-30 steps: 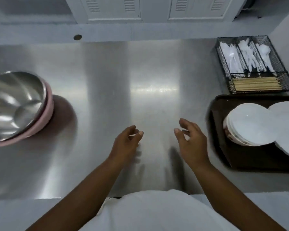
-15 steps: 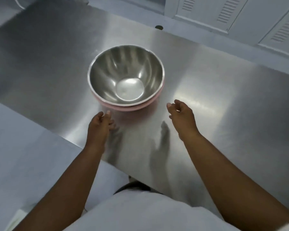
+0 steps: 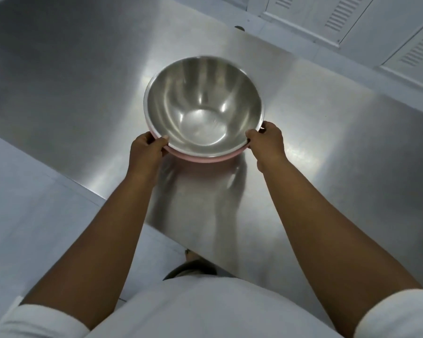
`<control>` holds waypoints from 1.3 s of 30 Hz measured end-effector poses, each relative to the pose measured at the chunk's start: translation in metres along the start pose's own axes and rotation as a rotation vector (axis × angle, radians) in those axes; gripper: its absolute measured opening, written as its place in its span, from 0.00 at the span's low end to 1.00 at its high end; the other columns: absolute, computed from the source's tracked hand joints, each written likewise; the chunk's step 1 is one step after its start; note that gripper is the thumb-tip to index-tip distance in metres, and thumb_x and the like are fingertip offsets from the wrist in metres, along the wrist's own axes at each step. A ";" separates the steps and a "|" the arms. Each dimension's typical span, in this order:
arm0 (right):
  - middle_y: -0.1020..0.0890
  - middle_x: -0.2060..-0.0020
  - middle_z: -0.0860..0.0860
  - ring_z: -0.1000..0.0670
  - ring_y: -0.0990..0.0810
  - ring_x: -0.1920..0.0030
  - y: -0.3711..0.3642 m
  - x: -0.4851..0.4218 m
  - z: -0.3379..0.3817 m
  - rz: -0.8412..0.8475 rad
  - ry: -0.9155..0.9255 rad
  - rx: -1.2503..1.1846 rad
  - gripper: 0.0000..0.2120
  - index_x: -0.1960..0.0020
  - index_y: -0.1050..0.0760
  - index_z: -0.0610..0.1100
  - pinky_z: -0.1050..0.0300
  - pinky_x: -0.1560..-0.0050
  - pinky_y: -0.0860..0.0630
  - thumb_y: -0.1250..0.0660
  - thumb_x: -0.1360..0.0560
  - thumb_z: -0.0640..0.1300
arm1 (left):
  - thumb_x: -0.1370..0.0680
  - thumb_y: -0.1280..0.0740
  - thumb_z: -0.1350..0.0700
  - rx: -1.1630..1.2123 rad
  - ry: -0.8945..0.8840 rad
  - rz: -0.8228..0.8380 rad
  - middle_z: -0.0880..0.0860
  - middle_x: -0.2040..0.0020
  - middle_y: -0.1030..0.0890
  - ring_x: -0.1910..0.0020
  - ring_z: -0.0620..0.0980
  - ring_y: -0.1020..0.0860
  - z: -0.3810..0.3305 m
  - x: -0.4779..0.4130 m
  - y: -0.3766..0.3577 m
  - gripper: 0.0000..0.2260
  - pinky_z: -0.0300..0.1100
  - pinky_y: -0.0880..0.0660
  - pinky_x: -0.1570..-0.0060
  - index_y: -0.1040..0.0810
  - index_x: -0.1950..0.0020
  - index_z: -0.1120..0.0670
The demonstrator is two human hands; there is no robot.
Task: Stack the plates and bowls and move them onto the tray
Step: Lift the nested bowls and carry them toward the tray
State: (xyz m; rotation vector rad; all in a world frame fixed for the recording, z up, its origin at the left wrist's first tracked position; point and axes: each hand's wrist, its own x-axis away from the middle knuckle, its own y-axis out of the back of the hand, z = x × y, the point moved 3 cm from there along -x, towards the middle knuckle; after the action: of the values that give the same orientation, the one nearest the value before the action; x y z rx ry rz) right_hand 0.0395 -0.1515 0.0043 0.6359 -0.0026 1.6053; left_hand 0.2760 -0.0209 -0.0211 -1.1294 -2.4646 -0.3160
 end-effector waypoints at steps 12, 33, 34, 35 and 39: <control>0.18 0.54 0.47 0.43 0.18 0.53 0.120 0.045 -0.086 -0.188 -0.061 -0.055 0.09 0.51 0.23 0.48 0.45 0.50 0.20 0.36 0.30 0.43 | 0.28 0.31 0.57 -0.112 -0.026 0.173 0.57 0.44 0.16 0.44 0.56 0.17 0.018 0.084 -0.087 0.14 0.54 0.22 0.39 0.19 0.43 0.54; 0.19 0.62 0.50 0.45 0.19 0.56 0.514 0.057 -0.219 -0.655 -0.165 -0.147 0.09 0.51 0.22 0.42 0.54 0.55 0.23 0.35 0.31 0.39 | 0.22 0.34 0.63 -0.310 -0.066 0.657 0.61 0.43 0.18 0.42 0.59 0.19 0.058 0.250 -0.477 0.09 0.52 0.23 0.39 0.21 0.43 0.58; 0.21 0.63 0.52 0.45 0.20 0.57 0.529 0.055 -0.221 -0.648 -0.167 -0.140 0.07 0.52 0.23 0.43 0.56 0.57 0.24 0.35 0.30 0.38 | 0.22 0.34 0.63 -0.298 -0.046 0.669 0.61 0.42 0.18 0.42 0.59 0.19 0.061 0.256 -0.493 0.10 0.52 0.23 0.39 0.21 0.41 0.59; 0.22 0.63 0.52 0.45 0.20 0.57 0.544 0.053 -0.224 -0.643 -0.172 -0.124 0.06 0.53 0.24 0.43 0.58 0.60 0.26 0.35 0.29 0.37 | 0.21 0.34 0.63 -0.291 -0.030 0.678 0.62 0.41 0.18 0.42 0.59 0.19 0.064 0.262 -0.508 0.10 0.51 0.22 0.40 0.22 0.40 0.60; 0.17 0.56 0.44 0.42 0.18 0.53 0.587 0.039 -0.237 -0.627 -0.209 -0.101 0.08 0.51 0.22 0.40 0.56 0.57 0.24 0.35 0.30 0.37 | 0.22 0.34 0.64 -0.296 0.007 0.689 0.62 0.41 0.18 0.42 0.59 0.19 0.074 0.276 -0.553 0.07 0.50 0.22 0.40 0.21 0.45 0.58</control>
State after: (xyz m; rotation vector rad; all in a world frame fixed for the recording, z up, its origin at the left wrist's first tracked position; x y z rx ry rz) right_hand -0.5931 -0.1199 0.0328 0.6433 -0.0348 0.9257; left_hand -0.3276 -0.1663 0.0185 -1.9952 -1.8980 -0.4704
